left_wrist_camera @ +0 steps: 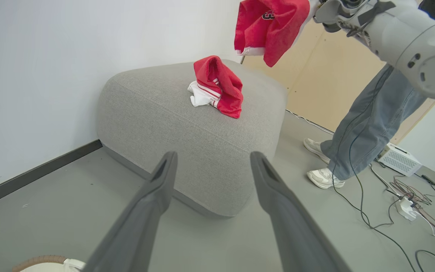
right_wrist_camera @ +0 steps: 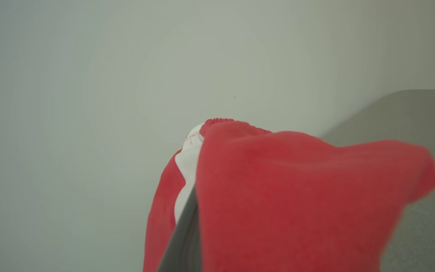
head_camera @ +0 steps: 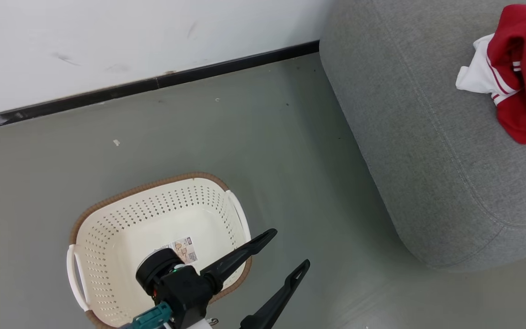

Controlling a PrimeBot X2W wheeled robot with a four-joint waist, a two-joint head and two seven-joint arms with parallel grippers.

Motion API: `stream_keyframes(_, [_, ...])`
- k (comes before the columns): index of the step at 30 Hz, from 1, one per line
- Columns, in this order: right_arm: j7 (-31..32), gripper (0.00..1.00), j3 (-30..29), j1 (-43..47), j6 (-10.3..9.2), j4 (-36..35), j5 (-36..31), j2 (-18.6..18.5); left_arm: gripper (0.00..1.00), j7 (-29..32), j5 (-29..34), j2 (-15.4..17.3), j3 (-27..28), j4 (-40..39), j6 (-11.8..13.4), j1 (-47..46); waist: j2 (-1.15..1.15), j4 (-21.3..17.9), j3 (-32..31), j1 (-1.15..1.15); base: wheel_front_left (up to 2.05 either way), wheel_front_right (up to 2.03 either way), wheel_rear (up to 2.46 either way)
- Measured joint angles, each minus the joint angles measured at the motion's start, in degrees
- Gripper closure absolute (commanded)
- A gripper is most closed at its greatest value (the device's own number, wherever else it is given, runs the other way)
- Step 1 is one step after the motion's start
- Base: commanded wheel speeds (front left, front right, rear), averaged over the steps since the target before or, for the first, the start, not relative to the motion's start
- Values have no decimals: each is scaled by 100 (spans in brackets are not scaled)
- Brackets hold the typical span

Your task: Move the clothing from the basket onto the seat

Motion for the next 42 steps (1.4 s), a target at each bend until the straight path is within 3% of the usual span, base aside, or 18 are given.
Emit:
stream_keyframes(8, [120, 100, -912, -695, 0, 926, 151, 55, 0, 109, -1, 25, 14, -93, 147, 24, 0, 242, 315, 0, 0, 0, 0])
stream_keyframes(19, [302, 100, -1670, -1497, 0, 1785, 160, 124, 0, 258, 37, 164, 34, -190, 172, 24, 0, 496, 783, 0, 0, 0, 0])
stream_keyframes(33, [404, 100, -1924, -2557, 0, 1931, -316, -380, 0, 257, 52, 291, 230, -188, 172, -26, 0, 683, 1291, 0, 0, 0, 0])
stream_keyframes(42, [393, 100, -2115, -2611, 0, 2248, -489, -339, 0, 302, 108, 330, 244, -189, 175, -102, 0, 734, 1554, 0, 0, 0, 0])
